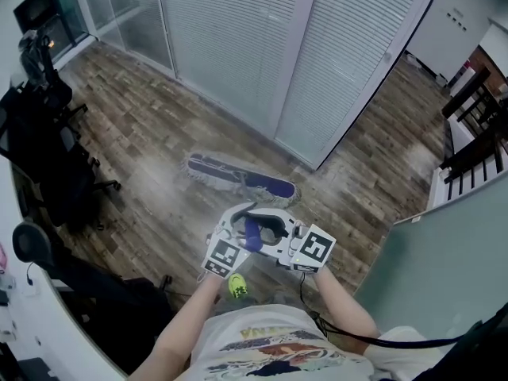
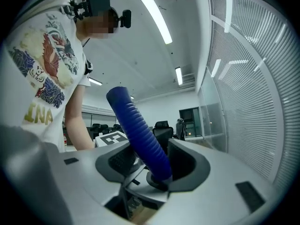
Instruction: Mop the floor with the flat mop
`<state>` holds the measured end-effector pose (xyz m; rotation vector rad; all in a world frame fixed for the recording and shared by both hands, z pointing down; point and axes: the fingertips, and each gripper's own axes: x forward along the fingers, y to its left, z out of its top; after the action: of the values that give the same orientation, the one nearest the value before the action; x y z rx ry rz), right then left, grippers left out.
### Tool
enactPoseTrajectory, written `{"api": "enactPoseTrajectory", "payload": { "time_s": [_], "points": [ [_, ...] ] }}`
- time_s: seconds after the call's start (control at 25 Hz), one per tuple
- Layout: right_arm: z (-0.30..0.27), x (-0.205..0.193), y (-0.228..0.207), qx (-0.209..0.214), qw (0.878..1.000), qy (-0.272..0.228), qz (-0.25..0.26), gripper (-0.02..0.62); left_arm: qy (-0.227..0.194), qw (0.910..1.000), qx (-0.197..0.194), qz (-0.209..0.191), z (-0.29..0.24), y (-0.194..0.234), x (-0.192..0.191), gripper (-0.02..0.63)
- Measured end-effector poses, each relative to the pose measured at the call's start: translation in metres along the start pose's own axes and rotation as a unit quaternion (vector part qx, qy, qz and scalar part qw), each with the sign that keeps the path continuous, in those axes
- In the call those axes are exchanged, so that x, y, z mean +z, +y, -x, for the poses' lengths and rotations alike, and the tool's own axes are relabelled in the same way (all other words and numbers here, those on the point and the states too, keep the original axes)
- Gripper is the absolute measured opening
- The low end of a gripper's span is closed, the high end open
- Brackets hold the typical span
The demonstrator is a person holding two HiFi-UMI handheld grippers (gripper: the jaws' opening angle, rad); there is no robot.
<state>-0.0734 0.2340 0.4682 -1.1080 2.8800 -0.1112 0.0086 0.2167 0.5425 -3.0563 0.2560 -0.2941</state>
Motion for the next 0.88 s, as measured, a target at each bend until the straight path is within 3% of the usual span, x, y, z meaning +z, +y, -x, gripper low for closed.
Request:
{"api": "enactPoseTrajectory", "payload": {
  "time_s": [0.48,0.88],
  "points": [
    [-0.025,0.011,-0.094,-0.010,1.000,-0.013,0.000,0.204,-0.007,1.0000,-0.001,-0.001,-0.056,0.078,0.008,0.114],
    [-0.040,0.018,-0.220,0.009,1.000,-0.012,0.000,0.204,0.017,0.9998,0.011,-0.002,-0.146,0.171,0.012,0.114]
  ]
}}
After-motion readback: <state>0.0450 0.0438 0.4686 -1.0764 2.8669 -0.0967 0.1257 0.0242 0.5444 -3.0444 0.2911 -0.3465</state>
